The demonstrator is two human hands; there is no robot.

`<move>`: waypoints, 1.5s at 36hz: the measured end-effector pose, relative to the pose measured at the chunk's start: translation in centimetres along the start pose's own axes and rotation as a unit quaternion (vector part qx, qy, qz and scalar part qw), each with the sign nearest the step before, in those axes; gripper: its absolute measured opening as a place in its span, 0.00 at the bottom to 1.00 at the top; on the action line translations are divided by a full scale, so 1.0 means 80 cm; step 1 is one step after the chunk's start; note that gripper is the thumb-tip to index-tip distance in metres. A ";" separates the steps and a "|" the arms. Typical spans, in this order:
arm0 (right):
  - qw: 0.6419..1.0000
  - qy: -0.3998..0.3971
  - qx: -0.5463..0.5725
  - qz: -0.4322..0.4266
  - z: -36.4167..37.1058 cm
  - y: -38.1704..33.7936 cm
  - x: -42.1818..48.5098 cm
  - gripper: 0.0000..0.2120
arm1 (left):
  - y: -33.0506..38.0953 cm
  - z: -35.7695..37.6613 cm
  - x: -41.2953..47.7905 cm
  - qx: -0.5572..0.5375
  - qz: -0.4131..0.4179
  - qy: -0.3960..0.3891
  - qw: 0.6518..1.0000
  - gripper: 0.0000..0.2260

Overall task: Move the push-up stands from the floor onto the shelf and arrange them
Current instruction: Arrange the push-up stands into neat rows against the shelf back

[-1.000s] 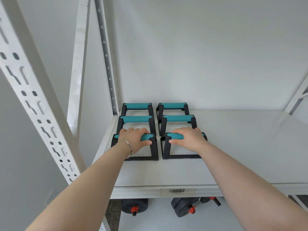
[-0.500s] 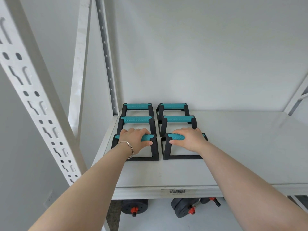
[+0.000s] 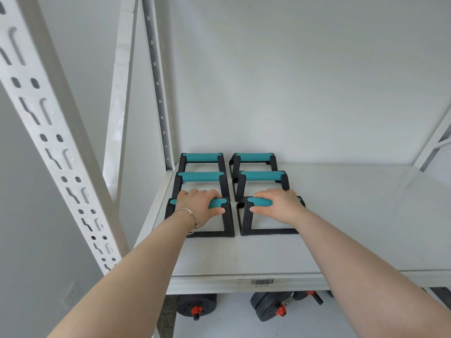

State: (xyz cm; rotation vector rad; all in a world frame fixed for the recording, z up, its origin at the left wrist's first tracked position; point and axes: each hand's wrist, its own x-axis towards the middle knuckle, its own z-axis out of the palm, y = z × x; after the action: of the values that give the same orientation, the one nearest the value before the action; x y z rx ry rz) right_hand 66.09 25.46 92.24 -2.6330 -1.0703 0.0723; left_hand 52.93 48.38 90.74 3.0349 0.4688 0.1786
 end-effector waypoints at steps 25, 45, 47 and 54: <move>0.999 -0.004 -0.034 -0.005 0.001 -0.003 -0.003 0.23 | 0.005 -0.006 -0.006 0.010 0.001 -0.008 1.000 0.17; 1.000 -0.002 -0.013 0.003 0.000 -0.003 -0.002 0.24 | 0.011 -0.010 -0.009 -0.002 -0.017 -0.012 1.000 0.16; 1.000 -0.001 -0.014 0.002 0.001 -0.002 -0.002 0.24 | 0.012 -0.010 -0.009 -0.002 -0.018 -0.014 1.000 0.16; 1.000 -0.001 -0.014 0.000 0.001 -0.002 -0.002 0.24 | 0.012 -0.006 -0.008 -0.003 -0.022 -0.008 1.000 0.16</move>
State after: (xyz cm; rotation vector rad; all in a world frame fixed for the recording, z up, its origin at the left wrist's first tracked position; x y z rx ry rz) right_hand 65.87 25.49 92.17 -2.6576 -1.0807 0.0602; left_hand 52.54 47.33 91.26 3.0147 0.5315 0.1532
